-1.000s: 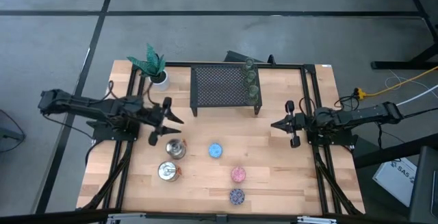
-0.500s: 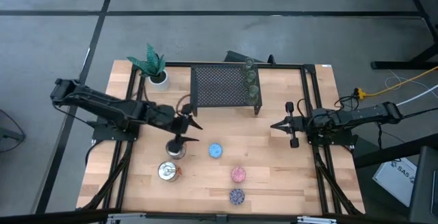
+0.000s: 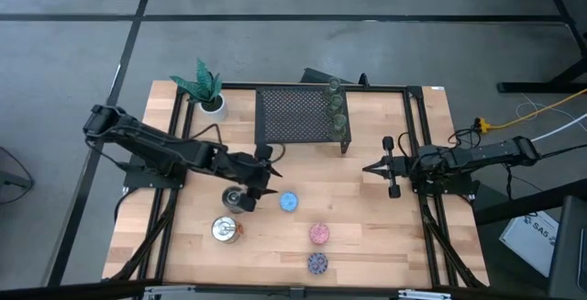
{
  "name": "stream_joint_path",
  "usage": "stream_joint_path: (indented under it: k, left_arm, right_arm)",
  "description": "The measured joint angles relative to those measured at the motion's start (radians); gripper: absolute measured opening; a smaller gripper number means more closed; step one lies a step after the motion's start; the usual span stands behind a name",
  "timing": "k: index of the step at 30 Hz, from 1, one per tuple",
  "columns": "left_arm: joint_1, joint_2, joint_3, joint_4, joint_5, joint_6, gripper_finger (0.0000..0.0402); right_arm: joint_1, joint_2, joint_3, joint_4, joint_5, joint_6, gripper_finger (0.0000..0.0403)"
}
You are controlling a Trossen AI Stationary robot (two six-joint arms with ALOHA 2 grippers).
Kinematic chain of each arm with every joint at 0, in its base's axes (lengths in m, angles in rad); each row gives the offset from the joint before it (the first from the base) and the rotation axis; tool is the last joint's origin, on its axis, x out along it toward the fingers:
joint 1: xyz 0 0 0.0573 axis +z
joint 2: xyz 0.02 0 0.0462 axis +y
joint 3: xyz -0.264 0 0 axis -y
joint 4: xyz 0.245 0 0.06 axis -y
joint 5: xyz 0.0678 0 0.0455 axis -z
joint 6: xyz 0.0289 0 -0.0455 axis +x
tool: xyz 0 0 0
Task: Pick & Place candle stick holders
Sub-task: Put the blue scented candle on the shelf
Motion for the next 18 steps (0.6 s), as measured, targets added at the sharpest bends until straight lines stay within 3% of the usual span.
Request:
stream_joint_path:
  k: [7,18]
  left_arm:
    - [-0.011,0.109,0.11,-0.128,-0.027,-0.018,0.0236]
    - [-0.011,0.231,0.128,-0.157,0.005,-0.15,0.0338]
  right_arm:
    - [0.0,0.0,0.0,0.0,0.0,0.001,0.0003]
    - [0.0,0.0,0.0,0.0,0.0,0.003,0.0003]
